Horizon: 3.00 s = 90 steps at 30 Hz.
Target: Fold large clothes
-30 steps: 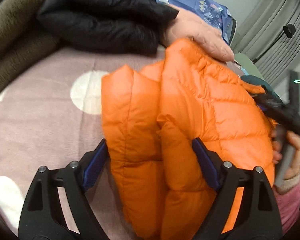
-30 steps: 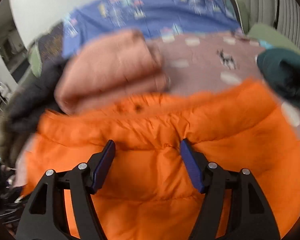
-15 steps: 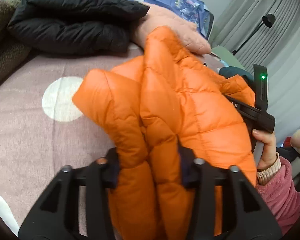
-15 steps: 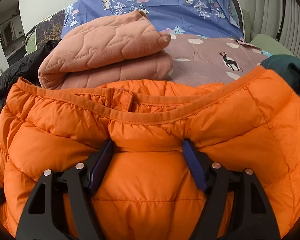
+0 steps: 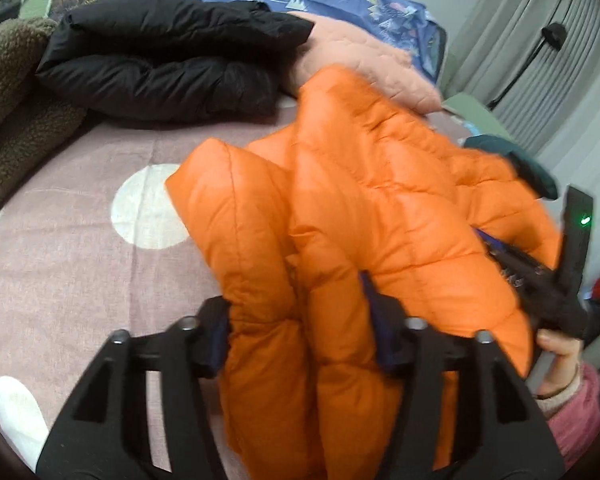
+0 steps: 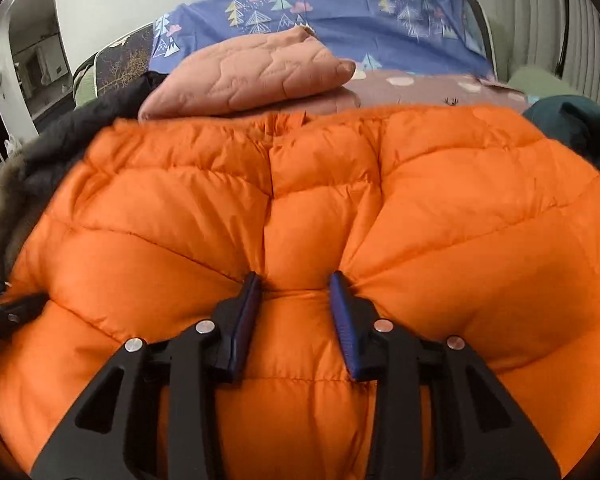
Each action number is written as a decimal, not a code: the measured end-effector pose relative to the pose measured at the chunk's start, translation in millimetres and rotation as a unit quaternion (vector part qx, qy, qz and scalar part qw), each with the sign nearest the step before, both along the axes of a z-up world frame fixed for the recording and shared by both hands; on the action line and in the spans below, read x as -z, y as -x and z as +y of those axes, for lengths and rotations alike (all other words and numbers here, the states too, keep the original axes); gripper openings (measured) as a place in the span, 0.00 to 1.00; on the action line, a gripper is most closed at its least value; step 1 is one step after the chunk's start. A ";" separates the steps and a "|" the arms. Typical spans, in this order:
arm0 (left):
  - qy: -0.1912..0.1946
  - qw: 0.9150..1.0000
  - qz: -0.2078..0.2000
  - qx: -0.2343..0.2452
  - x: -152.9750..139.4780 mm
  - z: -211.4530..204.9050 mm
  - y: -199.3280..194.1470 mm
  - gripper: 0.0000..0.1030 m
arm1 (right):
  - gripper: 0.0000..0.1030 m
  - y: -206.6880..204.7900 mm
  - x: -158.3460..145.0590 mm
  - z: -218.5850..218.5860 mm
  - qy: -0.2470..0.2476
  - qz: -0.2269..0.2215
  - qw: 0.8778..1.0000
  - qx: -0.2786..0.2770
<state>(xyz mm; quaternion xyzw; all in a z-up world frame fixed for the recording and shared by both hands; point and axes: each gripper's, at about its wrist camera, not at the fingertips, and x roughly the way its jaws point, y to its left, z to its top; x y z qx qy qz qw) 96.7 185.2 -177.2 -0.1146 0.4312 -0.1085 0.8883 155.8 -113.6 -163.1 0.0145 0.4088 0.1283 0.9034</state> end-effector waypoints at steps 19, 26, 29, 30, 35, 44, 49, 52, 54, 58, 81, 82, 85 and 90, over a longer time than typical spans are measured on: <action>-0.040 0.999 -0.020 0.023 -12.8 -14.1 7.1 0.46 | 0.36 88.6 -2.7 -23.9 -0.028 0.031 0.999 -0.025; -0.033 0.999 -0.012 0.021 -9.1 -10.7 3.0 0.44 | 0.37 81.1 -20.5 -30.1 -0.041 0.046 0.997 -0.044; -0.011 0.999 -0.011 0.028 -13.6 -2.7 4.2 0.37 | 0.49 111.5 -45.7 -29.9 -0.027 -0.010 0.998 -0.055; -0.005 0.999 -0.011 0.032 -16.3 -0.9 3.5 0.35 | 0.49 126.5 -55.1 -22.6 -0.017 -0.035 0.996 -0.076; -0.021 0.998 -0.013 0.050 -26.7 -5.2 1.4 0.32 | 0.59 179.6 -67.1 50.5 0.055 -0.109 0.965 -0.233; 0.043 0.998 0.020 0.047 -11.3 22.8 -26.0 0.69 | 0.75 200.5 -32.4 143.5 0.193 -0.146 0.915 -0.323; 0.109 0.991 0.049 0.061 4.3 37.6 -61.5 0.73 | 0.75 196.4 -17.0 169.2 0.239 -0.162 0.903 -0.318; 0.120 0.989 0.052 0.076 9.3 37.0 -71.3 0.64 | 0.75 184.7 -4.3 181.4 0.269 -0.156 0.898 -0.311; 0.136 0.986 0.050 0.084 11.3 38.0 -72.8 0.49 | 0.65 179.0 3.1 185.9 0.280 -0.153 0.897 -0.305; 0.170 0.981 0.030 0.088 7.9 41.8 -65.3 0.23 | 0.15 156.6 -19.3 167.0 0.201 -0.132 0.935 -0.262; 0.079 0.962 -0.104 0.240 -173.0 -132.0 -48.3 0.18 | 0.11 128.0 -123.5 -45.6 -0.191 -0.158 0.958 -0.142; 0.072 0.961 -0.105 0.245 -174.8 -142.5 -49.8 0.18 | 0.11 130.6 -122.6 -54.5 -0.196 -0.157 0.958 -0.138; 0.042 0.958 -0.105 0.265 -176.4 -187.8 -49.6 0.18 | 0.21 131.8 -116.6 -84.1 -0.214 -0.146 0.954 -0.148; 0.020 0.954 -0.115 0.275 -170.1 -217.2 -43.5 0.17 | 0.39 152.6 -103.0 -165.6 -0.229 -0.157 0.954 -0.111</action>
